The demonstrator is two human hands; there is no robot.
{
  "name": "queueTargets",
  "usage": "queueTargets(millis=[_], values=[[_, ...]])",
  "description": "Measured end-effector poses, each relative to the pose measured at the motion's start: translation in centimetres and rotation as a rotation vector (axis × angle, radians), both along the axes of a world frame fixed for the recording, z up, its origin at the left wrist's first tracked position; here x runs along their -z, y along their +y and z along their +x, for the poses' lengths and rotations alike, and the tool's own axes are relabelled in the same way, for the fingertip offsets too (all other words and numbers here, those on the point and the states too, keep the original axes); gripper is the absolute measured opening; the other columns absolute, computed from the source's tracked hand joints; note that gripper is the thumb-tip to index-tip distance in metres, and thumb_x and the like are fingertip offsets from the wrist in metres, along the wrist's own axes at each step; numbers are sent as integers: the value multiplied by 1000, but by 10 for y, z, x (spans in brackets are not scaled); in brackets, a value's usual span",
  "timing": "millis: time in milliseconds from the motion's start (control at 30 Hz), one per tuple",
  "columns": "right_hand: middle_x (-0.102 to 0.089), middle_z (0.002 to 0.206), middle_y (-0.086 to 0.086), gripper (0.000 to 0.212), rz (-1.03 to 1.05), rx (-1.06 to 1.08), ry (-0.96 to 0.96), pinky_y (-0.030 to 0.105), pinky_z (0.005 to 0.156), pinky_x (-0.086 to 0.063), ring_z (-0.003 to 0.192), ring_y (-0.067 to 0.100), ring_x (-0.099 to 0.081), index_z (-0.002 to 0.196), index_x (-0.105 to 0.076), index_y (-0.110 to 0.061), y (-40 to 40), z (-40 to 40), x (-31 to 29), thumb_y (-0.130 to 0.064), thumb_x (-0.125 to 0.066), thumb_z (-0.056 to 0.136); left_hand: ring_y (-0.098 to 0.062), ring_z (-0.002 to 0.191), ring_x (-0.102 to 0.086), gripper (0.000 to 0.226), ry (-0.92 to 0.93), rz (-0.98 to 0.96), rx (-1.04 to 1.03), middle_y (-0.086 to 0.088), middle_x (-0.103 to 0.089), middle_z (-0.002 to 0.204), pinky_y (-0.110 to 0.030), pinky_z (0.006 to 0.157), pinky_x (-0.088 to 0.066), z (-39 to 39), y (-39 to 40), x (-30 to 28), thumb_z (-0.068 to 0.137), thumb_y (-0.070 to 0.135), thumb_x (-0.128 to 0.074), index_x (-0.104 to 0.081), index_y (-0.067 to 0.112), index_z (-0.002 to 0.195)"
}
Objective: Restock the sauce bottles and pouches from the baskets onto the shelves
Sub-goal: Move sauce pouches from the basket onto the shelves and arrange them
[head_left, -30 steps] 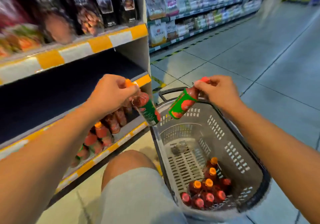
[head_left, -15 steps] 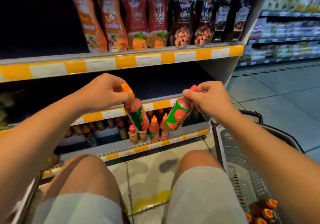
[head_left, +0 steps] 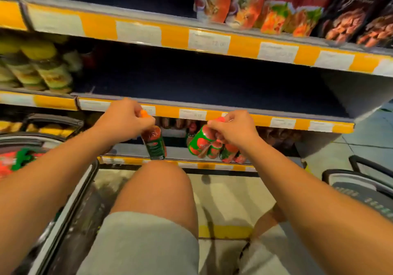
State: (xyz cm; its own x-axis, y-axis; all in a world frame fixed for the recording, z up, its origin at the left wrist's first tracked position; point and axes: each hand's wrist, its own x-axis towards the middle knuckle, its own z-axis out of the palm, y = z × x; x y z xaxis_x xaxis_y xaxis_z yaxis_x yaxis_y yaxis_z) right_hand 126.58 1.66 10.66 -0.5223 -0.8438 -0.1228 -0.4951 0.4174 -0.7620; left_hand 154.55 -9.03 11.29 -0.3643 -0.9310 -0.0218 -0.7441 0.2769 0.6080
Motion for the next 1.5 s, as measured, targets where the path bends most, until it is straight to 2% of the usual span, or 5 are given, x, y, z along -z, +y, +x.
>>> queueTargets(millis=[133,433,733,1100,1500], values=[[-70,55,5,40,82,8,-16,37,43,-57,51,29,-71,62,-66,-11,-18,9,39,-44,-86,71,-11,46,-66,37,39,82,-135,-5,-67,52,-21,39,-45,5,-9,51,83,33,-76,-66,2,66],[-69,58,11,36,178,70,-41,54,60,-62,68,36,-73,52,-63,-10,-51,15,109,-41,-81,51,-28,52,-72,47,309,290,-355,-13,-66,50,-50,60,-64,5,-34,148,84,27,-79,-47,11,55],[-63,68,-3,30,149,-106,310,37,55,-52,67,16,-61,68,-63,-18,-89,12,148,-39,-80,79,-29,53,-72,51,286,396,-354,-15,-68,53,-45,65,-65,-39,-76,188,85,27,-75,-56,11,41],[-59,74,2,35,255,-385,619,39,58,-46,72,29,-60,79,-60,-19,-107,-5,181,-49,-74,89,-32,105,-65,46,-286,318,-45,-15,-73,109,-36,78,-44,-107,-112,196,99,50,-52,-70,9,100],[-45,63,-3,45,277,-385,649,38,57,-39,68,31,-56,67,-43,-22,-127,-9,203,-51,-68,91,-38,116,-59,37,-421,166,161,-16,-62,134,-41,89,-49,-130,-128,210,100,27,-48,-60,14,133]])
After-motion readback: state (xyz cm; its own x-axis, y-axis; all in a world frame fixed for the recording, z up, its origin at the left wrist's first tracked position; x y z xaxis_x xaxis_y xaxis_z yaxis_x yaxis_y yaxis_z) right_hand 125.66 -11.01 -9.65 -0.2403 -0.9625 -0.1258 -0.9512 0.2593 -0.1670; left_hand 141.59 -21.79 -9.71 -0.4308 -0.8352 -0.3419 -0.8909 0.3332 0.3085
